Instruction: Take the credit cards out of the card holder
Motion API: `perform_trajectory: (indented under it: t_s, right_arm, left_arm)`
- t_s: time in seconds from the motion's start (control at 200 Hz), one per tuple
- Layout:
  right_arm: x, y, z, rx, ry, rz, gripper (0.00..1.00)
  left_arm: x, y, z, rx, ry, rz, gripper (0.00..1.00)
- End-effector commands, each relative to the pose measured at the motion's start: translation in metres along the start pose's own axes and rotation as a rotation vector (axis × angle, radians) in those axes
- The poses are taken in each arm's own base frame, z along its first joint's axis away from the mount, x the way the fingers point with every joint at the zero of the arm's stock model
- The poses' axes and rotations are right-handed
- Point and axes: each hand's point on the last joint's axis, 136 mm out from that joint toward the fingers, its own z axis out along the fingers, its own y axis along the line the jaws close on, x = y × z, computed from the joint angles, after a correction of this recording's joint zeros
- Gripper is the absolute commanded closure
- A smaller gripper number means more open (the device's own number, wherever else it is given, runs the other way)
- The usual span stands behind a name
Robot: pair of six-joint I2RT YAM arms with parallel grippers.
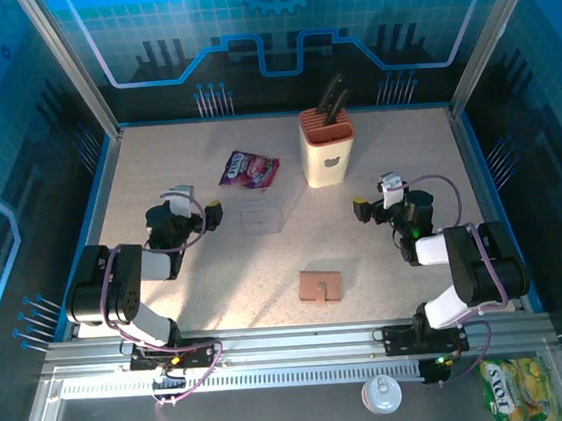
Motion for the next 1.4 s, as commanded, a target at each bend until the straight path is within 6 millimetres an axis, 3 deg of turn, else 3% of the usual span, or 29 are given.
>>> perform_trajectory:
  t_s: [0.0,0.875,1.036,1.396]
  right_arm:
    - [-0.008,0.000,-0.002,-0.010,-0.036,-0.022,0.00]
    - [-0.007,-0.013,0.003,0.032,-0.003,0.024,0.00]
    - [-0.006,-0.012,0.003,0.030,-0.003,0.024,0.00]
    - [-0.014,-0.010,0.002,0.037,0.012,0.003,0.00]
  left_arm:
    - [-0.005,-0.005,-0.003,0.030,-0.025,0.029,0.01]
    - [-0.005,-0.005,-0.003,0.031,-0.026,0.029,0.01]
    - [-0.006,0.014,0.002,-0.069,-0.009,-0.013,0.01]
    - [-0.007,0.015,0.002,-0.074,-0.008,-0.014,0.01]
